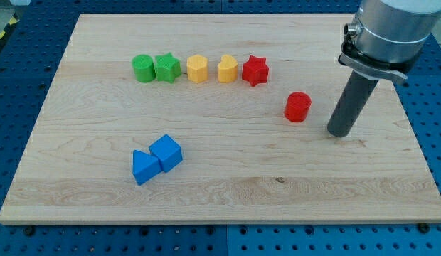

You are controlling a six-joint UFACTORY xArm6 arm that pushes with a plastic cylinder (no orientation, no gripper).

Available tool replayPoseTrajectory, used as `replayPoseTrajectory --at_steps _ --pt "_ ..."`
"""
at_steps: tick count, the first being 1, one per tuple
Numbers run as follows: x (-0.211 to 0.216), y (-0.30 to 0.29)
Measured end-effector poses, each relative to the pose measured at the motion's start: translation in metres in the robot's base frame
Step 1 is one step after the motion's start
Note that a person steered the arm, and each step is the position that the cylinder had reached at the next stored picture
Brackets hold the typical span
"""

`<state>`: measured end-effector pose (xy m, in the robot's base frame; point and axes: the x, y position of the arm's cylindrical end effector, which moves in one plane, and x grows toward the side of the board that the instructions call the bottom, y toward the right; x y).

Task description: Move the red circle diagonally to the heart

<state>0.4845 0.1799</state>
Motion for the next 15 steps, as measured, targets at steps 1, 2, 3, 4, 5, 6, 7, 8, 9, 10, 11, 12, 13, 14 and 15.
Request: replayPoseTrajectory --at_steps 1,2,3,4,5,6,7,8,9,10,11,12,13,14,15 --pt "-0.012 0.001" --pt "-0.021 -0.013" --pt "-0.028 -0.042" --pt "-0.029 -0.075" --pt "-0.034 -0.105" --pt "-0.036 -0.107" --pt "-0.036 -0.086" --pt "-0.039 -0.067" --pt "-0.047 -0.07" --pt "-0.054 -0.082" --pt "-0.054 -0.096" --pt "-0.054 -0.112" --pt "-0.054 -0.131" --pt "-0.054 -0.148" --pt "-0.054 -0.163"
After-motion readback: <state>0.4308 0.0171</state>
